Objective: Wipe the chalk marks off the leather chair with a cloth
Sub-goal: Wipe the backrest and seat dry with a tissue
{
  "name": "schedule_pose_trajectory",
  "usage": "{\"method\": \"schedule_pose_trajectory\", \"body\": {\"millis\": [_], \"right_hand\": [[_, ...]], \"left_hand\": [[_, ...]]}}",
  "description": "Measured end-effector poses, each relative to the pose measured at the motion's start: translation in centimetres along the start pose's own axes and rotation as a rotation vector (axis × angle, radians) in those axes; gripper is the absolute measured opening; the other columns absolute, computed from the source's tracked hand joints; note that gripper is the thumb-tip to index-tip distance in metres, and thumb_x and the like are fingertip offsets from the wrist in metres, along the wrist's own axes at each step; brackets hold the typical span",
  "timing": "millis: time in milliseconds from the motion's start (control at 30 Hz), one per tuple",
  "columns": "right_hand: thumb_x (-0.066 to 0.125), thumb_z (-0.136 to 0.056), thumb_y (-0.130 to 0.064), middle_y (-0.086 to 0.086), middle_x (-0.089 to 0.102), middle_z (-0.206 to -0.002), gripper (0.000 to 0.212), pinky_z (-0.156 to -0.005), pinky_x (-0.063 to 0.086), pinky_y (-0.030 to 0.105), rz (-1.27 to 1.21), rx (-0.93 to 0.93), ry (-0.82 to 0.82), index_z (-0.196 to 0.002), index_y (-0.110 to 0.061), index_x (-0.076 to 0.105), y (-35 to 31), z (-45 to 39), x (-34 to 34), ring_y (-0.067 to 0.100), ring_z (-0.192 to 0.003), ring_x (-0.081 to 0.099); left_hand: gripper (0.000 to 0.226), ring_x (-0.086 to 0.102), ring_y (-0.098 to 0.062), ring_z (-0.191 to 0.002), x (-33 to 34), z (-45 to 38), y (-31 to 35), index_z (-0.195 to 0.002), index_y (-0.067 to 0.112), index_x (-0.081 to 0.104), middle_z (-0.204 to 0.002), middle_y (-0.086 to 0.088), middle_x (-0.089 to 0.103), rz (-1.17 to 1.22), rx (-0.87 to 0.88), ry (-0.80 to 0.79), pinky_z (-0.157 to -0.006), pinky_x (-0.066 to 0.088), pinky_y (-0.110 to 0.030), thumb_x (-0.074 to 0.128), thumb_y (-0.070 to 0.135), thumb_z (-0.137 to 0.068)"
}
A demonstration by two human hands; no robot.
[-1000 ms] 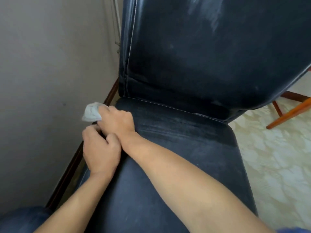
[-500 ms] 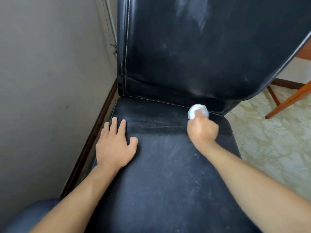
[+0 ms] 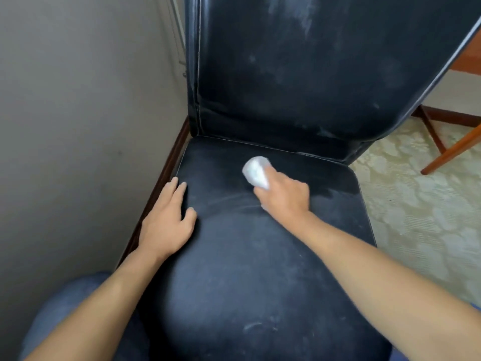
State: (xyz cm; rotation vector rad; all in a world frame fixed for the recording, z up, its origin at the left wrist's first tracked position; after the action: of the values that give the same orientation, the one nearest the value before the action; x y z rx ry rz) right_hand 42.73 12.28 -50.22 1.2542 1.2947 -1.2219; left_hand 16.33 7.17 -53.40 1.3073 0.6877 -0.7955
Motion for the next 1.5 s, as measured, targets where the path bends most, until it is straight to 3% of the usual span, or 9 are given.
{"method": "schedule_pose_trajectory", "body": {"millis": [200,300,467,567,800,967,1100,1300,1500], "right_hand": [[0.066,-0.087,-0.047,-0.001,0.044,-0.128,0.04,-0.066,0.048,0.036,-0.291,0.197,-0.009,-0.113,-0.02,0.054,8.6,-2.0,-1.4,0.028,-0.101,0.055],[0.047,-0.093,-0.061,-0.004,0.049,-0.128,0.058,-0.083,0.044,0.042,-0.325,0.201,0.016,-0.14,-0.028,0.038,4.1,-3.1,-0.3,0.022,-0.115,0.045],[0.052,-0.096,-0.046,0.006,0.064,-0.103,0.034,-0.071,0.046,0.04,-0.336,0.138,0.129,-0.102,-0.014,0.06,-8.6,-0.7,0.1,0.031,-0.096,0.061],[0.07,-0.079,-0.032,0.009,0.064,-0.086,0.025,-0.066,0.049,0.041,-0.432,-0.252,0.139,-0.09,-0.011,0.059,-21.3,7.0,0.1,0.032,-0.081,0.059],[0.055,-0.095,-0.055,0.008,0.058,-0.098,0.041,-0.07,0.047,0.043,-0.213,-0.637,0.222,-0.123,-0.026,0.062,-17.9,10.7,-0.3,0.032,-0.083,0.052],[0.044,-0.098,-0.061,0.007,0.046,-0.098,0.038,-0.063,0.051,0.044,-0.121,-0.115,0.149,-0.111,-0.028,0.056,-5.5,-1.3,-0.4,0.037,-0.078,0.058],[0.045,-0.098,-0.047,0.007,0.049,-0.107,0.034,-0.059,0.036,0.035,-0.156,0.057,0.177,-0.107,-0.016,0.054,-9.5,-1.5,-0.7,0.036,-0.085,0.061],[0.058,-0.077,-0.043,0.004,0.05,-0.088,0.027,-0.053,0.038,0.038,-0.378,-0.54,0.062,-0.089,-0.019,0.055,-23.1,17.6,-1.0,0.027,-0.07,0.056],[0.063,-0.085,-0.04,0.003,0.049,-0.079,0.026,-0.053,0.041,0.035,-0.209,-0.896,0.199,-0.095,-0.017,0.068,-15.4,21.2,-1.2,0.021,-0.066,0.048]], "left_hand": [[0.063,-0.002,0.001,-0.158,0.2,0.6,0.2,-0.165,0.027,0.025,-0.173,0.018,0.007,0.044,0.037,-0.043,-0.124,0.018,-0.031,0.048,0.037,-0.106],[0.052,0.013,-0.001,-0.157,-0.8,0.4,-0.4,-0.158,0.025,0.043,-0.17,0.016,0.025,0.231,-0.008,-0.024,-0.123,0.016,-0.027,0.046,0.037,-0.108],[0.05,0.058,-0.011,-0.127,-2.0,-0.9,-2.7,-0.129,0.029,0.067,-0.132,0.007,0.069,1.0,-0.286,0.037,-0.113,0.036,-0.031,0.045,0.059,-0.095],[0.047,0.066,-0.02,-0.117,-2.8,-1.2,-4.6,-0.126,0.015,0.066,-0.125,-0.006,0.072,1.185,-0.41,0.122,-0.098,0.049,-0.032,0.034,0.046,-0.11],[0.032,0.069,-0.015,-0.116,-4.1,-1.5,-5.8,-0.109,0.031,0.073,-0.116,0.006,0.076,0.958,-0.292,0.106,-0.112,0.048,-0.041,0.047,0.046,-0.099],[0.062,0.051,-0.006,-0.139,-2.2,-0.4,-3.5,-0.129,0.04,0.071,-0.142,0.019,0.063,0.503,-0.093,-0.08,-0.124,0.033,-0.038,0.039,0.065,-0.083],[0.052,0.052,0.0,-0.136,-1.2,-0.4,-4.1,-0.116,0.038,0.075,-0.137,0.018,0.067,0.848,-0.168,-0.188,-0.127,0.027,-0.041,0.039,0.066,-0.09],[0.031,0.06,0.003,-0.12,-1.9,-0.4,-3.4,-0.12,0.033,0.071,-0.129,0.012,0.07,0.881,-0.154,-0.095,-0.124,0.032,-0.037,0.047,0.043,-0.103],[0.06,-0.001,-0.023,-0.162,1.9,2.1,0.2,-0.159,0.044,0.033,-0.175,0.006,0.009,-0.062,0.126,-0.148,-0.131,0.005,-0.045,0.036,0.058,-0.101]]}}
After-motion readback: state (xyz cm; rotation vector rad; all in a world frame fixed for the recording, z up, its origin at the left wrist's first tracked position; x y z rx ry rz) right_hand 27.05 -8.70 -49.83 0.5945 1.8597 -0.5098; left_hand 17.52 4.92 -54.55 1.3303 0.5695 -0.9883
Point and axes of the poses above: each hand's wrist, its own z-axis away from the middle knuckle, its own x-axis out of the palm, y = z × x, the point moved 9 cm from there along -z, towards the middle knuckle
